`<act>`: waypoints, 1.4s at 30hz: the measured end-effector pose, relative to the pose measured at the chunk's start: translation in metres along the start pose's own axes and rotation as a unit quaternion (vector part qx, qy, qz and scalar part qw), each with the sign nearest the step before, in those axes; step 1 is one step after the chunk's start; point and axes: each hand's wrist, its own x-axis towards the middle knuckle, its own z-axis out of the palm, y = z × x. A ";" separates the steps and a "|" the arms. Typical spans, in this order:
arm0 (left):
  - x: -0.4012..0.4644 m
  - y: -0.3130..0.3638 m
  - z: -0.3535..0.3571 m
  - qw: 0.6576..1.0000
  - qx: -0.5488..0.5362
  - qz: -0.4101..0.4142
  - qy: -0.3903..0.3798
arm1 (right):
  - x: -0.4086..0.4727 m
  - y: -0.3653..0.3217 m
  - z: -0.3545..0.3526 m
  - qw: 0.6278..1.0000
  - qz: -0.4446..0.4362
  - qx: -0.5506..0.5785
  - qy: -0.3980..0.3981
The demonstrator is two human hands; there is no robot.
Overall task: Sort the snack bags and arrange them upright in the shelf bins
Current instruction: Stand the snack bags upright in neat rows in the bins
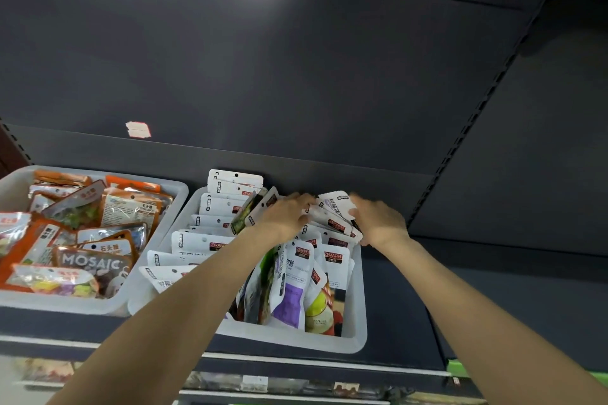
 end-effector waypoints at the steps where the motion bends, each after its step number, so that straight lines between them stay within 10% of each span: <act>1: 0.000 -0.002 0.002 1.000 0.017 0.005 -0.013 | 0.001 -0.001 -0.003 0.998 -0.019 -0.056 0.014; 6: -0.003 -0.008 0.001 0.991 0.120 0.024 0.046 | 0.007 -0.010 -0.006 0.990 -0.064 -0.110 0.065; 11: -0.002 -0.006 0.002 0.993 0.113 0.015 0.020 | 0.023 -0.015 0.015 0.986 -0.034 0.162 0.017; 15: 0.007 -0.002 -0.002 0.991 0.126 -0.015 0.034 | 0.023 -0.010 0.024 0.984 -0.022 0.175 0.019; 24: 0.001 -0.026 -0.034 0.971 -0.070 -0.128 0.188 | 0.015 0.001 0.025 0.971 -0.016 0.237 0.005; 42: -0.005 -0.016 -0.038 0.987 -0.076 -0.030 0.136 | 0.007 0.000 0.040 0.960 0.003 0.280 0.004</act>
